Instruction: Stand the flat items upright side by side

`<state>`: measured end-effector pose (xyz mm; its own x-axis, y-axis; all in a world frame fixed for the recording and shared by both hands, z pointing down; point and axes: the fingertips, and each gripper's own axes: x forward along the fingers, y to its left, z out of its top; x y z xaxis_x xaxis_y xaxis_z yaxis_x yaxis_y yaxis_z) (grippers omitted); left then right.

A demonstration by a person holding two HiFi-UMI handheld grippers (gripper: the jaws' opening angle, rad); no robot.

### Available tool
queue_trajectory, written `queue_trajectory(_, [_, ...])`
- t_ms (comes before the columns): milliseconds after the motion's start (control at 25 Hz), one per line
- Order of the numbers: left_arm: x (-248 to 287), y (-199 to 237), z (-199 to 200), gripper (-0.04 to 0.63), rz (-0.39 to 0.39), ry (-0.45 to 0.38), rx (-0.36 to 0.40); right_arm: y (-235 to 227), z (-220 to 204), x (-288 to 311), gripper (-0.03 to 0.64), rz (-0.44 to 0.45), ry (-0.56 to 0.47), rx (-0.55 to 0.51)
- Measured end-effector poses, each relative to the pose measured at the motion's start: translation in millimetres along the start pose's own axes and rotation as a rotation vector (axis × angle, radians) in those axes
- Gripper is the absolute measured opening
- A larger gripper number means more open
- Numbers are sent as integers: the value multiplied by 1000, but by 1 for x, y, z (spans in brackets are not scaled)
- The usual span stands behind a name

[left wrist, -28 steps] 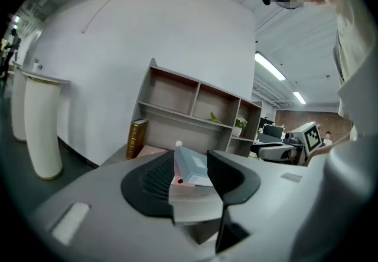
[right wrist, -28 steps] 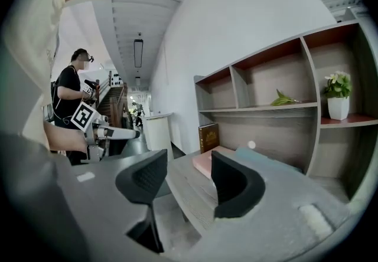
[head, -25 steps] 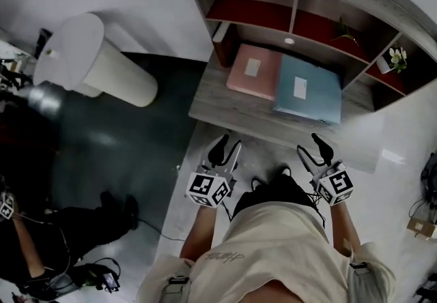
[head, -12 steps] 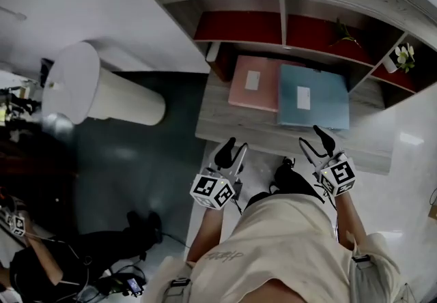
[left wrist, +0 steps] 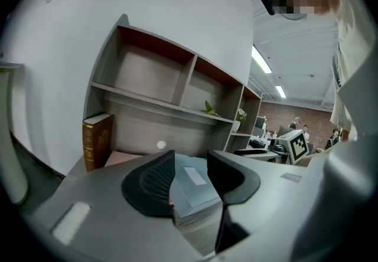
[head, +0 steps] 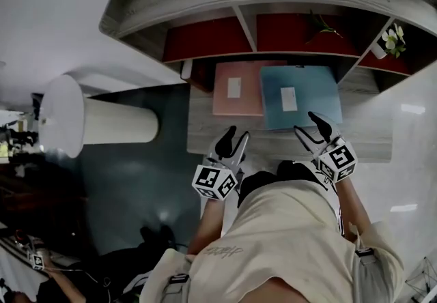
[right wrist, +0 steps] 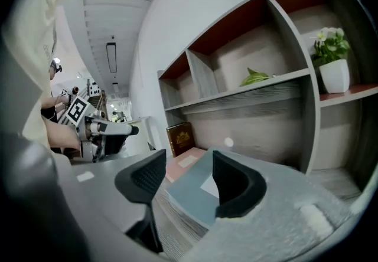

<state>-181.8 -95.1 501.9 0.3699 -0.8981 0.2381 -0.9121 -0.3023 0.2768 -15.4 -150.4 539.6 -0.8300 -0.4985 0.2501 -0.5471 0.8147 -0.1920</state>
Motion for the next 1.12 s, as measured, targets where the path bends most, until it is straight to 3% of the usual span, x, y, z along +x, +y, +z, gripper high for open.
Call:
queue_trajectory(400, [32, -23, 13, 184, -124, 33, 80, -19, -57, -16, 264, -139, 122, -82])
queue_trajectory(640, [30, -24, 6, 178, -148, 113, 104, -19, -107, 5, 281, -213, 305, -353])
queue_trajectory(840, [28, -29, 9, 178, -176, 121, 82, -31, -140, 26, 288, -261, 422, -520])
queue_trajectory(1000, [19, -18, 5, 178, -149, 122, 71, -36, -164, 37, 304, -300, 531, -728])
queue_trajectory(1120, [11, -5, 1, 176, -114, 119, 47, -42, -172, 43, 309, -351, 553, -844])
